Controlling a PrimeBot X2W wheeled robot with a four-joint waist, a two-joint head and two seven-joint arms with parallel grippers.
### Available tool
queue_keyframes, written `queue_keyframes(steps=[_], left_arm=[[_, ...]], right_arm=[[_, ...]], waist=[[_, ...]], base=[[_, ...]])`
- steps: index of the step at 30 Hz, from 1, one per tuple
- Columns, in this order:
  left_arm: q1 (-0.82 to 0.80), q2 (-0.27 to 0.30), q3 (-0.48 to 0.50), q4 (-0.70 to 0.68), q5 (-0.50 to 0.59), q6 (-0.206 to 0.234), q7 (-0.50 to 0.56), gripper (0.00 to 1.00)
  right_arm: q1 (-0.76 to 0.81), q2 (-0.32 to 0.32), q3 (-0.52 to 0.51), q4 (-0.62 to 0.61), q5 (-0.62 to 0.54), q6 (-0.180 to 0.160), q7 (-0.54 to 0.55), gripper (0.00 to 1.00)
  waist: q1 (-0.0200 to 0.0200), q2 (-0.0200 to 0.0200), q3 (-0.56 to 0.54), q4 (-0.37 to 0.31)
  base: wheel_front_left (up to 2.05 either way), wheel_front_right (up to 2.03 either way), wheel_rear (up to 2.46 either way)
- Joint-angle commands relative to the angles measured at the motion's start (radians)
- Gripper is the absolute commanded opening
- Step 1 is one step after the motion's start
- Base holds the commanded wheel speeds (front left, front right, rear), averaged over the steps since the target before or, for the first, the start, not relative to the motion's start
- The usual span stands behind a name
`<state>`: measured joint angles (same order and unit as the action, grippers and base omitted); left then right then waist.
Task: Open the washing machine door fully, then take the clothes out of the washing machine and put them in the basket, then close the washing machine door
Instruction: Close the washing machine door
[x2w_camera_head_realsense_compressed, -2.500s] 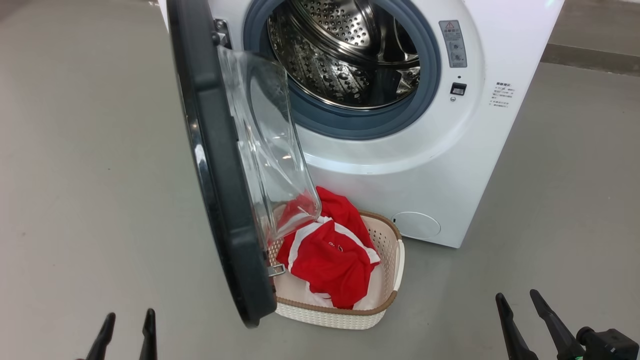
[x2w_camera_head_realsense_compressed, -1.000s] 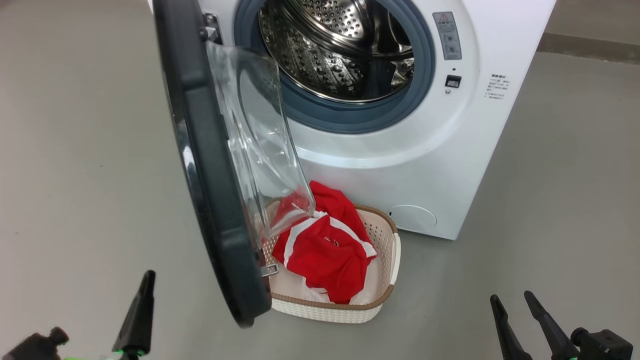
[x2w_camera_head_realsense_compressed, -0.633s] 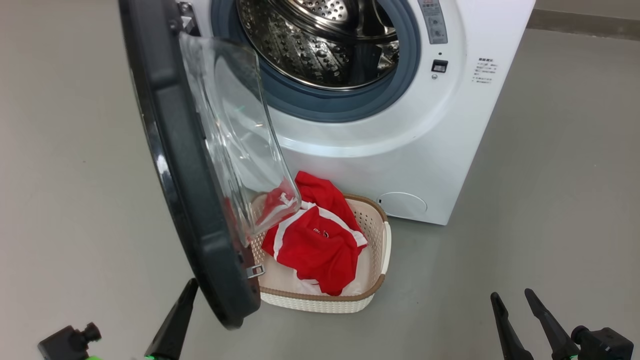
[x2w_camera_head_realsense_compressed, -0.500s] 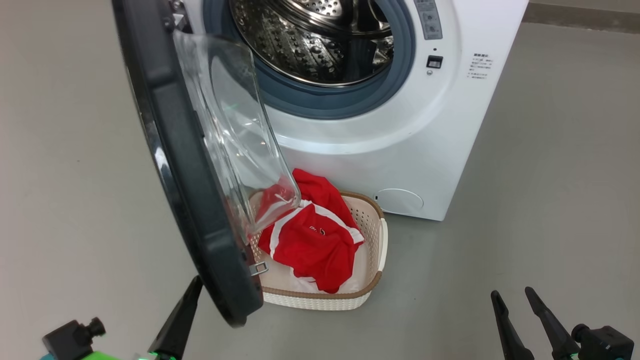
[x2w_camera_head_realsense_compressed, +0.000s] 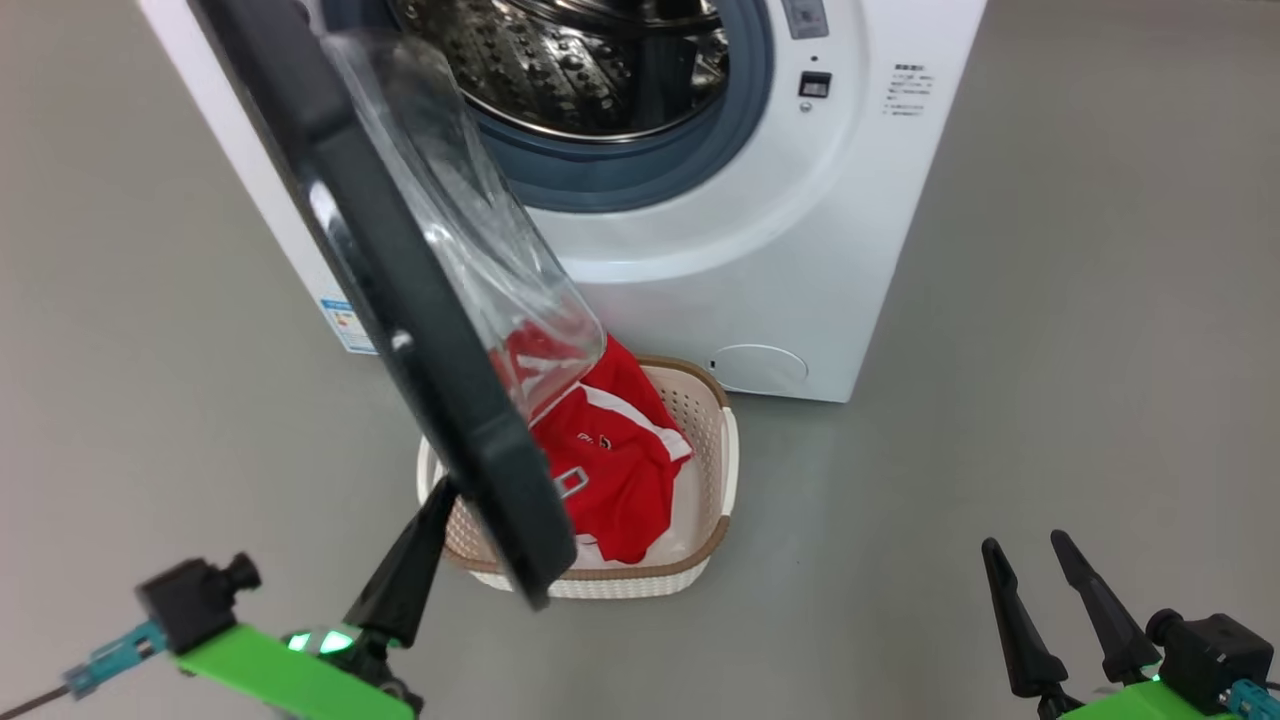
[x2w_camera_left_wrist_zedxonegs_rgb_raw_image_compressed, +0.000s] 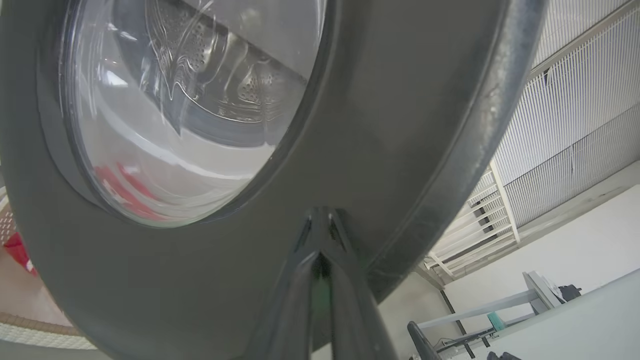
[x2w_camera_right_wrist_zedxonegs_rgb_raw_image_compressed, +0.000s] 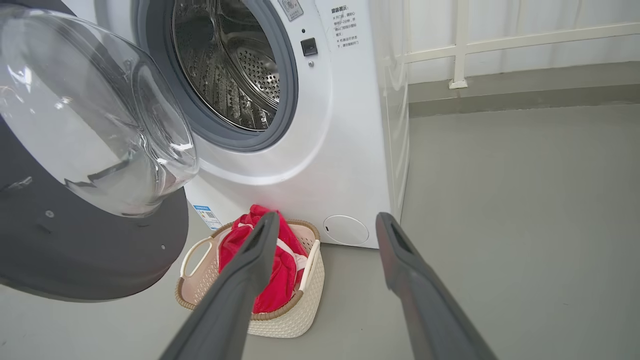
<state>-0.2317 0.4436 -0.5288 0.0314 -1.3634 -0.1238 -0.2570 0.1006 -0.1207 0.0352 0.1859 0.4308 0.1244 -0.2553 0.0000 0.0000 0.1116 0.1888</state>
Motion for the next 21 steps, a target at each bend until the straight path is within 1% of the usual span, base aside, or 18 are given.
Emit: queue_keyframes(steps=[1,8,18,21], left_arm=[[-0.075,0.005,0.008,-0.02,0.026,-0.007,-0.005,0.0],[-0.177,-0.045,-0.009,0.011,0.067,-0.007,-0.005,0.0],[-0.343,-0.139,-0.007,0.116,0.142,-0.007,-0.005,0.0],[-0.371,-0.153,-0.001,0.136,0.156,-0.007,-0.005,0.0]], right_arm=[[-0.038,-0.015,0.015,-0.028,0.004,0.006,-0.006,1.0],[-0.07,-0.011,0.005,-0.032,0.008,0.006,-0.006,1.0],[-0.114,0.0,-0.002,-0.035,0.015,0.006,-0.006,1.0],[-0.124,0.002,-0.003,-0.036,0.016,0.006,-0.006,1.0]], waist=[[0.0,0.0,0.025,-0.031],[0.0,0.0,0.079,-0.085],[0.0,0.0,0.147,-0.16],[0.0,0.0,0.159,-0.175]], base=[[0.0,0.0,0.0],[0.0,0.0,0.0],[0.0,0.0,0.0],[0.0,0.0,0.0]])
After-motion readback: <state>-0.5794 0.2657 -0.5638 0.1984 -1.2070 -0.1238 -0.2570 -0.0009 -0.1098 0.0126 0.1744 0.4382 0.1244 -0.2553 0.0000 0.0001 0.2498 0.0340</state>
